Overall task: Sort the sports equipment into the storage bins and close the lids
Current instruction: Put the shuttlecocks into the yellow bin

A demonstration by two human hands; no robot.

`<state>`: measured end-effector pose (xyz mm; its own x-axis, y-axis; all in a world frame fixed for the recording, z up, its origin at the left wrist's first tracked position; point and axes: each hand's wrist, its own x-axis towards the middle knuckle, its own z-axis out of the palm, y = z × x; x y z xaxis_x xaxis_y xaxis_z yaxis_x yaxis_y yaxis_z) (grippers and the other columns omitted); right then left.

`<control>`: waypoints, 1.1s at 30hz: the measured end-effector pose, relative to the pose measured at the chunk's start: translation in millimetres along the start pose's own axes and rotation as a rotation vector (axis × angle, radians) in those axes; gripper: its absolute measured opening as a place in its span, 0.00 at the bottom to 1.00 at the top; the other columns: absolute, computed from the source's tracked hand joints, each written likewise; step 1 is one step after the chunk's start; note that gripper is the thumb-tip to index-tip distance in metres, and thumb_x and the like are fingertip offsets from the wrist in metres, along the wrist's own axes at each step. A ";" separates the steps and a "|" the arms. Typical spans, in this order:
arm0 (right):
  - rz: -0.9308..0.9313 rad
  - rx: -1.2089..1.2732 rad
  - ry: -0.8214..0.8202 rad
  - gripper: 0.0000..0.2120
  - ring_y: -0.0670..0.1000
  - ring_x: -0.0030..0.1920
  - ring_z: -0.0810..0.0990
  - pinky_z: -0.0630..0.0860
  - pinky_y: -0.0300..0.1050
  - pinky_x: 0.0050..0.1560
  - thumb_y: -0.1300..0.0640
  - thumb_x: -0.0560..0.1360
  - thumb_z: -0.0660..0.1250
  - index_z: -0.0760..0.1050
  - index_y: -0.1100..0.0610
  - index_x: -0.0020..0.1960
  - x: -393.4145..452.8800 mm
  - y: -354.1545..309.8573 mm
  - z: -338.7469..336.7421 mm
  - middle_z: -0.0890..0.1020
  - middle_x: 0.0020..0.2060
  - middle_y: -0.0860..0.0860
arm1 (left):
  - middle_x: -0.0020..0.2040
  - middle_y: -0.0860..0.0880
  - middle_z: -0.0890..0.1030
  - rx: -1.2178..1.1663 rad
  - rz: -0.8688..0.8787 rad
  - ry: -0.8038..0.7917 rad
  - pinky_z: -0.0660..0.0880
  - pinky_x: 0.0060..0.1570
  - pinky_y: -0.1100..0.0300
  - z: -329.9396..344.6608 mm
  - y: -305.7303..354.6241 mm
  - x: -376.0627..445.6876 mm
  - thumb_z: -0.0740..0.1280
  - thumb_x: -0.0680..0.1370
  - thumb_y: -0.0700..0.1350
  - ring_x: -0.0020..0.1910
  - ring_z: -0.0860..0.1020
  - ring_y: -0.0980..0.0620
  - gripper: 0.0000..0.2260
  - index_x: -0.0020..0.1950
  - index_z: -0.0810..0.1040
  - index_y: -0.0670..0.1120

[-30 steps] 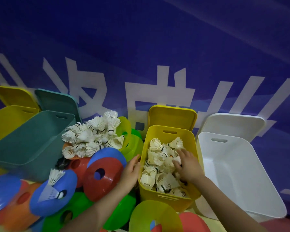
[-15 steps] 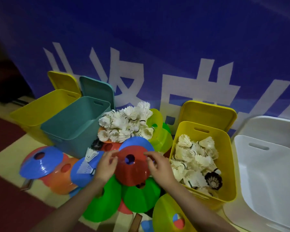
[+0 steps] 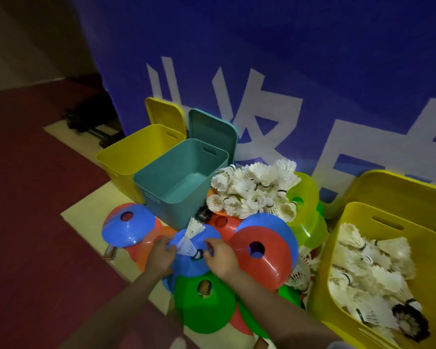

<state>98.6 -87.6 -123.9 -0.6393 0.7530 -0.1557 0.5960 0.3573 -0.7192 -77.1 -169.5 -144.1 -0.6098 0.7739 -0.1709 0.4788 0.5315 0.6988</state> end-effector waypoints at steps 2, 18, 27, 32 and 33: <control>0.018 -0.039 -0.038 0.22 0.56 0.65 0.73 0.68 0.46 0.64 0.55 0.77 0.62 0.68 0.57 0.70 24.0 -10.4 15.3 0.74 0.66 0.56 | 0.59 0.38 0.78 0.006 0.013 -0.045 0.69 0.55 0.55 -8.5 -8.1 6.6 0.61 0.76 0.43 0.58 0.75 0.42 0.16 0.59 0.76 0.36; 0.204 -0.129 0.143 0.36 0.55 0.51 0.77 0.69 0.45 0.41 0.46 0.77 0.63 0.48 0.54 0.78 41.9 -9.8 36.5 0.79 0.51 0.54 | 0.70 0.49 0.69 0.150 0.392 -0.379 0.68 0.59 0.63 -12.6 -14.7 72.9 0.61 0.80 0.47 0.65 0.72 0.51 0.22 0.74 0.63 0.50; 0.410 0.224 0.459 0.24 0.33 0.36 0.76 0.70 0.30 0.34 0.49 0.77 0.66 0.64 0.50 0.70 -7.4 -13.4 -15.5 0.76 0.36 0.36 | 0.75 0.43 0.55 0.612 0.536 -0.300 0.64 0.68 0.54 38.5 12.5 95.8 0.66 0.77 0.50 0.71 0.62 0.42 0.37 0.78 0.45 0.50; 0.442 0.247 0.486 0.11 0.32 0.37 0.75 0.67 0.29 0.36 0.52 0.79 0.63 0.74 0.51 0.60 -32.3 -5.0 -21.7 0.76 0.35 0.38 | 0.70 0.42 0.63 0.545 0.569 -0.288 0.70 0.61 0.54 44.0 4.8 94.4 0.66 0.77 0.41 0.62 0.71 0.43 0.27 0.75 0.61 0.47; 0.449 0.250 0.501 0.09 0.32 0.37 0.75 0.67 0.30 0.36 0.52 0.79 0.63 0.74 0.50 0.58 -37.2 -1.3 -22.3 0.76 0.35 0.39 | 0.69 0.42 0.63 0.508 0.561 -0.292 0.73 0.58 0.54 43.6 4.4 95.7 0.65 0.76 0.39 0.60 0.73 0.43 0.26 0.73 0.64 0.46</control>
<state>132.4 -103.7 -102.1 -0.0232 0.9822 -0.1862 0.5818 -0.1382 -0.8015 -105.9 -78.1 -187.6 -0.0377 0.9929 -0.1126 0.9354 0.0747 0.3455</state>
